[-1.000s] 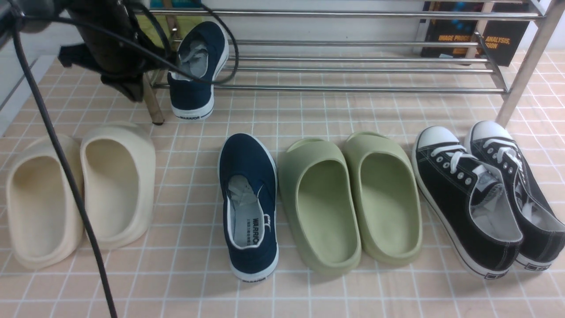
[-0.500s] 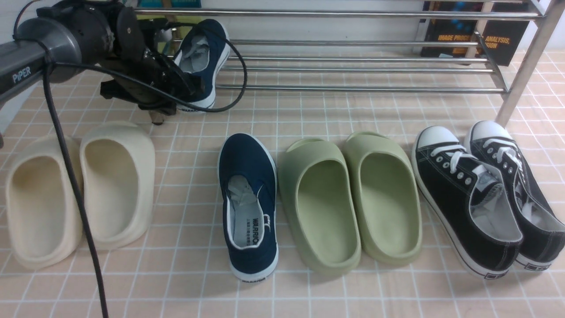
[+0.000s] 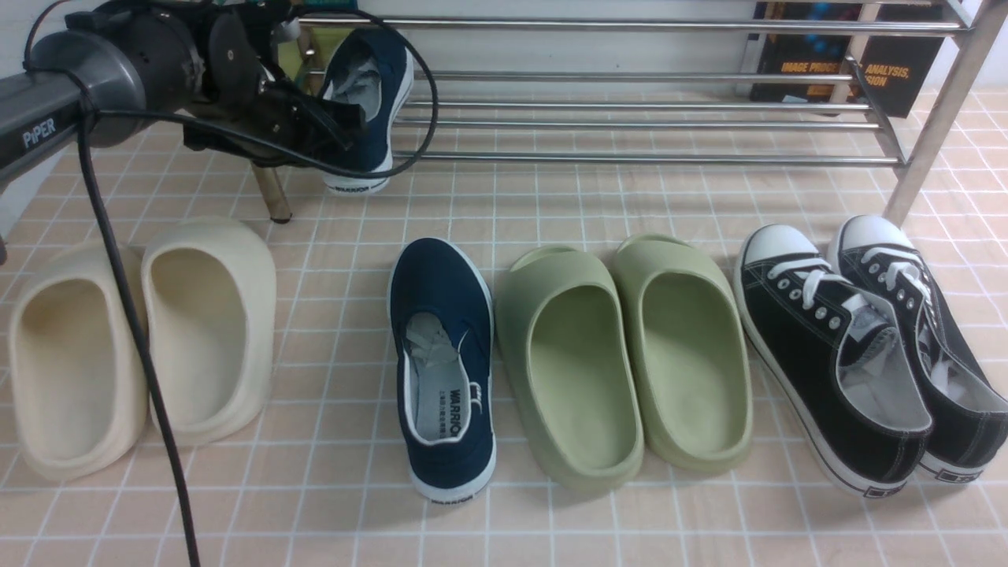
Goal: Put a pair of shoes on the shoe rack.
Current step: Use the left arm to put a shoe into the shoe rack, then use the left arm to grab the shoe closest to it
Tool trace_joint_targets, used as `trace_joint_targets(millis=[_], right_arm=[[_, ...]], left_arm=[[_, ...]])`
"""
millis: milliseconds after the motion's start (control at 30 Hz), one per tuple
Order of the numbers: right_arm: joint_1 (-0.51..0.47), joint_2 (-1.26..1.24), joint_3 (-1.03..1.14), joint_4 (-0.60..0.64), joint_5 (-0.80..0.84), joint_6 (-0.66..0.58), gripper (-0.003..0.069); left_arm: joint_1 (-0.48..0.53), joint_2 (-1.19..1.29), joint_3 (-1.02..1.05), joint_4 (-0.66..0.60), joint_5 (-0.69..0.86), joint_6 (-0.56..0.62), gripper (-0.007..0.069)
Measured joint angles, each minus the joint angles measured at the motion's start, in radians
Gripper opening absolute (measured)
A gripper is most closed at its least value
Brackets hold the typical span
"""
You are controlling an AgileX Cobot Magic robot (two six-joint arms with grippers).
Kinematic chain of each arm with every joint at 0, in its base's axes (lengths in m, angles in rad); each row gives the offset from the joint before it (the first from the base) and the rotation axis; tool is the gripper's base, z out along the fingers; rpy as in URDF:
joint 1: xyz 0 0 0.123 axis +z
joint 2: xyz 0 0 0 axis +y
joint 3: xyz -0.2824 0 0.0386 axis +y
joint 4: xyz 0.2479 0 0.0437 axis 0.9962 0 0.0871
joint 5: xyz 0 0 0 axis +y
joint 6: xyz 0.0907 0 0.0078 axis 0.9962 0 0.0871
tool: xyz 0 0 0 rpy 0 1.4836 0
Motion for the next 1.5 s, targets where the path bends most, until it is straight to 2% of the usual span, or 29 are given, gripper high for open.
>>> trace_joint_targets(millis=[167, 367, 467, 567, 667, 867, 1100, 1200, 1400, 1500], right_arm=[[0.000, 0.000, 0.000, 0.000, 0.000, 0.000, 0.0135], [0.000, 0.000, 0.000, 0.000, 0.000, 0.000, 0.0143], [0.000, 0.000, 0.000, 0.000, 0.000, 0.000, 0.0146], [0.000, 0.000, 0.000, 0.000, 0.000, 0.000, 0.0148], [0.000, 0.000, 0.000, 0.000, 0.000, 0.000, 0.0150], [0.000, 0.000, 0.000, 0.000, 0.000, 0.000, 0.0158], [0.000, 0.000, 0.000, 0.000, 0.000, 0.000, 0.0167], [0.000, 0.000, 0.000, 0.000, 0.000, 0.000, 0.0171], [0.000, 0.000, 0.000, 0.000, 0.000, 0.000, 0.0176], [0.000, 0.000, 0.000, 0.000, 0.000, 0.000, 0.0176]], left_arm=[[0.000, -0.061, 0.000, 0.034, 0.110, 0.000, 0.0004], [-0.005, -0.233, 0.000, 0.071, 0.323, 0.025, 0.0006], [-0.043, -0.310, 0.000, 0.086, 0.453, 0.088, 0.0008], [-0.126, -0.375, 0.020, 0.113, 0.570, 0.088, 0.0010], [-0.174, -0.420, 0.073, 0.134, 0.586, 0.054, 0.0012], [-0.323, -0.644, 0.401, 0.166, 0.536, -0.133, 0.0019], [-0.416, -0.667, 0.615, 0.155, 0.441, -0.203, 0.0028], [-0.454, -0.624, 0.634, 0.155, 0.424, -0.206, 0.0062], [-0.492, -0.529, 0.635, 0.149, 0.350, -0.297, 0.0246], [-0.492, -0.467, 0.635, 0.173, 0.302, -0.409, 0.0385]])
